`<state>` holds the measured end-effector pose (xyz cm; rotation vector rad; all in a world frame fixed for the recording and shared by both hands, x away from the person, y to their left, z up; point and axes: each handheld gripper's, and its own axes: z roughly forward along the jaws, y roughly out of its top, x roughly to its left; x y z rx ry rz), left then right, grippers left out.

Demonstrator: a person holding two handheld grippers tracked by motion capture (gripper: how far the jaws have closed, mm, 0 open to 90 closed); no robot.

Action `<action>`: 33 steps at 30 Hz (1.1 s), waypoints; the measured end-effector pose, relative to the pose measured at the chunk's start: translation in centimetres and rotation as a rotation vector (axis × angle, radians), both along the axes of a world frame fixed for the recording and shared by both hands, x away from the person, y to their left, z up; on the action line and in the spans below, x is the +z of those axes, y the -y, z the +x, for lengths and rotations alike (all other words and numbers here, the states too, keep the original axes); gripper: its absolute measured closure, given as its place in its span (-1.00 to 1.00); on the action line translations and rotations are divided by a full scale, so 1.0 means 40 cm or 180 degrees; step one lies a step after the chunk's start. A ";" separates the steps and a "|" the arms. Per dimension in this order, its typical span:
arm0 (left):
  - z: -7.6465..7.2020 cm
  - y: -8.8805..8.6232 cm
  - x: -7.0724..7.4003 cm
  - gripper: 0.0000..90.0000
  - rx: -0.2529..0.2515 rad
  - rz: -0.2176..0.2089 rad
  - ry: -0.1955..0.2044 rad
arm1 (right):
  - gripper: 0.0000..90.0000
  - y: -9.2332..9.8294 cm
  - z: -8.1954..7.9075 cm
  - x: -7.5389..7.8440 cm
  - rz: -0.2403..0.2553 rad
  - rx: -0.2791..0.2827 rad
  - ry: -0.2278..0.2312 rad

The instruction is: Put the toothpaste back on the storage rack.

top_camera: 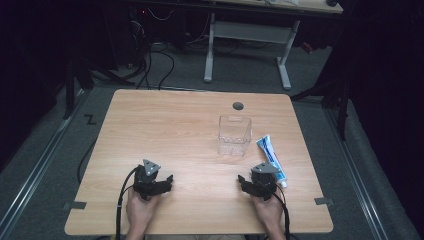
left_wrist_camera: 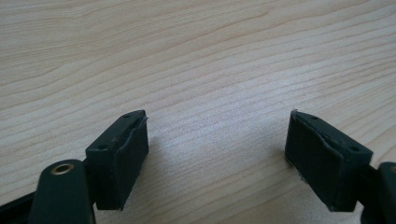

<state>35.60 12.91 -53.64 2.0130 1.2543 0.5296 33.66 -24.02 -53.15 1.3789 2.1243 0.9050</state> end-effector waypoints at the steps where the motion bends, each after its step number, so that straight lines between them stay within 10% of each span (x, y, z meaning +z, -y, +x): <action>1: 0.000 0.000 0.000 -0.51 0.0001 0.0000 0.0001 | -0.14 0.000 0.000 0.000 0.0000 0.0003 -0.0002; 33: 0.000 0.001 0.000 -0.56 -0.0018 0.0024 -0.0017 | -0.35 0.002 0.006 -0.001 -0.0016 0.0030 -0.0034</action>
